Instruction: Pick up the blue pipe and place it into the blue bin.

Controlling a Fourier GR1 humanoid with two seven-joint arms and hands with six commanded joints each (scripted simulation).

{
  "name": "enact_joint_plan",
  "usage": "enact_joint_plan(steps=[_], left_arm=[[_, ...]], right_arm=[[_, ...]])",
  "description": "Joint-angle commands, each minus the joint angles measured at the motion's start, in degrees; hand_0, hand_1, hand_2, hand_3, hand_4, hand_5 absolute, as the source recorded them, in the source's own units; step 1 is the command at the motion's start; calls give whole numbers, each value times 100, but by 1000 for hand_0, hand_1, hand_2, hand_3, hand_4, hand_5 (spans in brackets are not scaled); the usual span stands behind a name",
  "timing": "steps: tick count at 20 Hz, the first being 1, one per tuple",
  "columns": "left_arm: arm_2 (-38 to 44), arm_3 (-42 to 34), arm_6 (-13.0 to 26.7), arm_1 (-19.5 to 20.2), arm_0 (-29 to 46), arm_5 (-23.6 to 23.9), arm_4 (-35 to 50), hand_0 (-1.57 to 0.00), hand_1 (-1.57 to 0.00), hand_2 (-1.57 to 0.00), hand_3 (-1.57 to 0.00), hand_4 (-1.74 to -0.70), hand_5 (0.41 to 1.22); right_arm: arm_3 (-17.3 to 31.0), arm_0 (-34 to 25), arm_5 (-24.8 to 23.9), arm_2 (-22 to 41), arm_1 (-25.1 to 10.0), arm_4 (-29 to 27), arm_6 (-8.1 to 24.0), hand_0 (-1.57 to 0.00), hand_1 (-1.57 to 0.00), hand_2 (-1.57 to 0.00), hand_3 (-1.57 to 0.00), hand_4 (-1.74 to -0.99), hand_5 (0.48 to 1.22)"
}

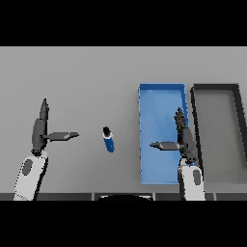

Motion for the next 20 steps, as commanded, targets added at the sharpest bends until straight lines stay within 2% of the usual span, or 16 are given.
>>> enact_joint_plan(steps=[1,6,7,8,10,11,14,16,17,20], left_arm=[[4,0,-25,-1,-1,1,1,1,1,1,1,-1006,586],[35,-51,-85,48,61,-36,38,1,1,1,1,-1006,586],[-132,-105,-437,420,231,-642,-1,1,1,1,1,-1006,586],[-237,-129,-703,644,407,-1020,-41,1,1,1,1,-1011,588],[-314,-49,-801,868,366,-1376,-87,1,1,1,1,-1010,588],[-345,-5,-809,909,318,-1467,-104,1,1,1,1,-1010,589],[-402,-147,-877,963,393,-1619,-51,1,1,1,1,-1009,589],[-422,-148,-966,1027,412,-1895,87,1,1,1,1,-1023,594],[-517,-234,-1041,1078,473,-2030,48,1,1,1,1,-1021,587],[-796,-435,-948,1198,478,-2396,-27,1,1,1,1,-1031,565]], right_arm=[[1,-2,-6,0,2,-1,1,1,1,1,1,-1222,603],[-39,17,-23,32,26,16,26,1,1,1,1,-1222,603],[-233,193,127,191,-308,314,-308,1,1,1,1,-1222,603],[-375,386,248,316,-470,466,-537,1,1,1,1,-1227,603],[-560,566,360,460,-630,640,-550,1,1,1,1,-1228,599],[-618,544,398,466,-680,634,-457,1,1,1,1,-1232,599],[-641,528,370,521,-694,734,-315,1,1,1,1,-1226,593],[-702,503,363,555,-678,750,-263,1,1,1,1,-1218,589],[-654,496,360,532,-706,762,-259,1,1,1,1,-1216,587],[-686,497,409,525,-757,743,-440,1,1,1,1,-1225,595]])
